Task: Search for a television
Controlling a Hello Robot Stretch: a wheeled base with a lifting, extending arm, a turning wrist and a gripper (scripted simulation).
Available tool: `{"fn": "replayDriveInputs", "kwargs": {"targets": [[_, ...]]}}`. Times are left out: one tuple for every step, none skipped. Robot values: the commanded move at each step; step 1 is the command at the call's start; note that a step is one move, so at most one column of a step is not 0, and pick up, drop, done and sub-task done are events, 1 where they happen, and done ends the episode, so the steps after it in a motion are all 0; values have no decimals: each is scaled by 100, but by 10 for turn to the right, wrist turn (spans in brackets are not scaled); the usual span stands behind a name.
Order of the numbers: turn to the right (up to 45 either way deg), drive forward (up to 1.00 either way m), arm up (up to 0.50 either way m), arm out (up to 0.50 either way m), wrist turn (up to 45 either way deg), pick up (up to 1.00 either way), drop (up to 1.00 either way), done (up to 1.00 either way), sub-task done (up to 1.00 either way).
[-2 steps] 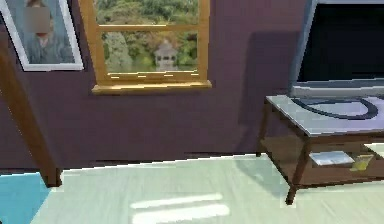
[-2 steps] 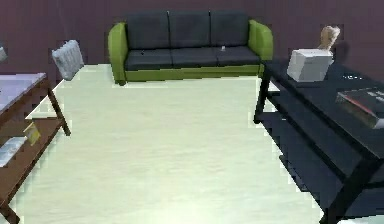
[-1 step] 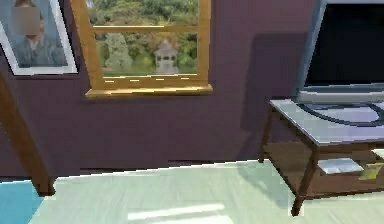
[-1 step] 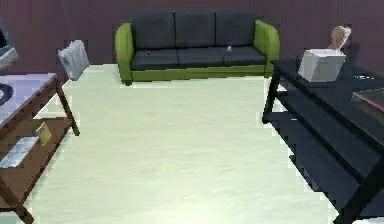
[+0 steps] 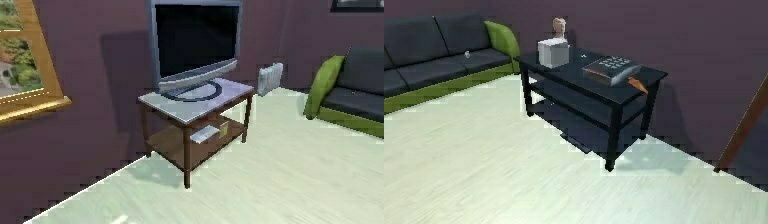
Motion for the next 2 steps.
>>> {"fn": "replayDriveInputs", "kwargs": {"targets": [[0, 70, 0, 0, 0, 0, 0, 0, 0], [0, 0, 0, 0, 0, 0, 0, 100, 0]]}}
